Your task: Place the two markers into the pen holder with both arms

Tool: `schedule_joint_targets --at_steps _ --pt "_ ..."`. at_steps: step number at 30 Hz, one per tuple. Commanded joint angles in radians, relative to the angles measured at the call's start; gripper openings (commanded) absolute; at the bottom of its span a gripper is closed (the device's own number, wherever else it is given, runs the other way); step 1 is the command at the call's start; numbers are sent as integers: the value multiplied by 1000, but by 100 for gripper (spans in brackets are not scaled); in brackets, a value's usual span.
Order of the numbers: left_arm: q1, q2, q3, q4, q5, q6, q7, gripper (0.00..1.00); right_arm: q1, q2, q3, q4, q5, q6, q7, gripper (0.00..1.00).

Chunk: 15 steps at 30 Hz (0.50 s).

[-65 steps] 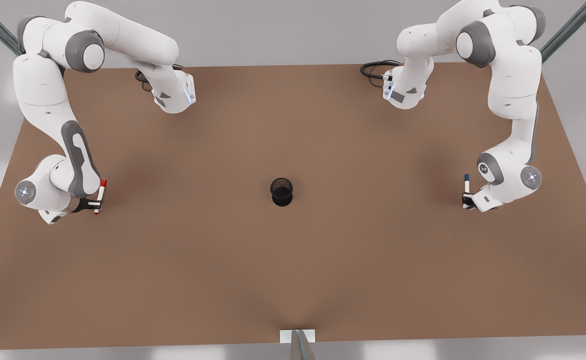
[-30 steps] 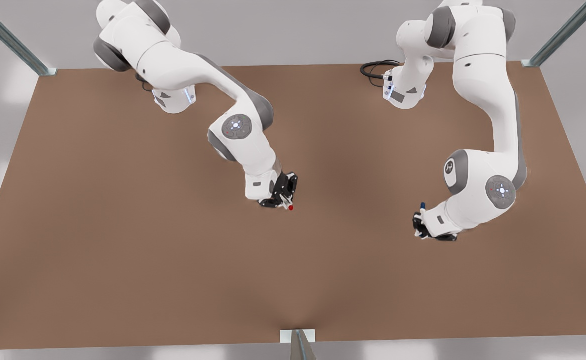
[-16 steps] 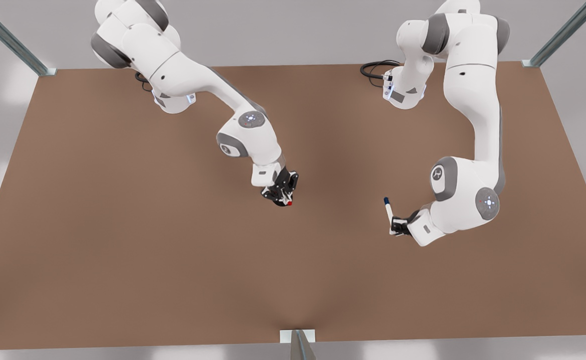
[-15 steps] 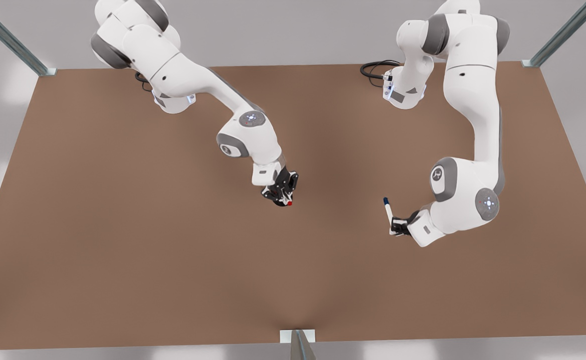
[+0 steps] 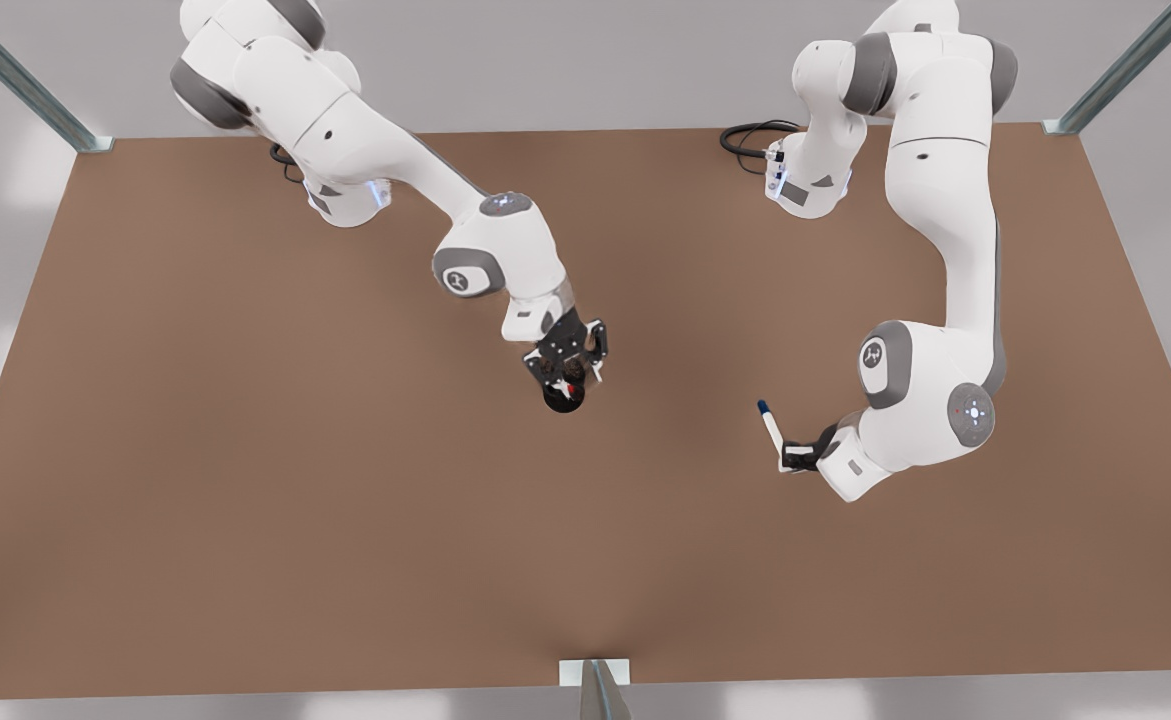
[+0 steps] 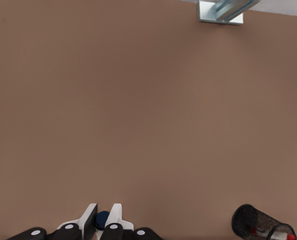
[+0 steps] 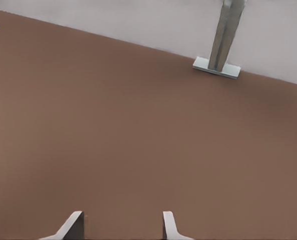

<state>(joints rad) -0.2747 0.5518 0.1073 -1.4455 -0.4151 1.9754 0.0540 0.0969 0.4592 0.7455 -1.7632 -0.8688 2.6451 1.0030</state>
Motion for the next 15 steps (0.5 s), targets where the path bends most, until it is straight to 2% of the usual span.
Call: schedule_joint_targets --at_steps 1,2,3,5,6,7,8,10,12,14,15 --pt "-1 -3 0 0 -11 -1 -51 21 -161 -17 204 194 175 -548 125 100" --pt "-6 -10 -2 4 -11 -1 -63 21 -226 -70 183 289 359 -637 -97 100" --pt "-11 -13 -14 19 -11 -7 -86 21 -235 -108 -6 335 617 -683 -493 100" --pt "-112 -12 -51 86 -10 16 -253 21 158 -295 -725 272 873 -867 -826 100" --pt "-169 -4 -51 103 -7 134 -247 21 146 -327 -787 226 889 -928 -934 100" --pt "-204 2 -51 105 -5 233 -132 21 127 -382 -834 79 890 -915 -1009 100" --pt "-212 8 -51 105 -8 295 -112 21 109 -402 -838 28 889 -895 -1050 100" --pt "-213 7 -113 66 -86 425 -11 21 86 -378 -862 36 896 -875 -1169 100" --pt "-212 -32 -204 -61 -276 566 154 21 98 -330 -864 113 898 -849 -1156 100" --pt "-218 -58 -270 -173 -645 704 477 21 92 -307 -862 157 896 -856 -1166 100" --pt "-219 -81 -271 -213 -792 704 633 21 90 -306 -862 156 898 -860 -1161 100"
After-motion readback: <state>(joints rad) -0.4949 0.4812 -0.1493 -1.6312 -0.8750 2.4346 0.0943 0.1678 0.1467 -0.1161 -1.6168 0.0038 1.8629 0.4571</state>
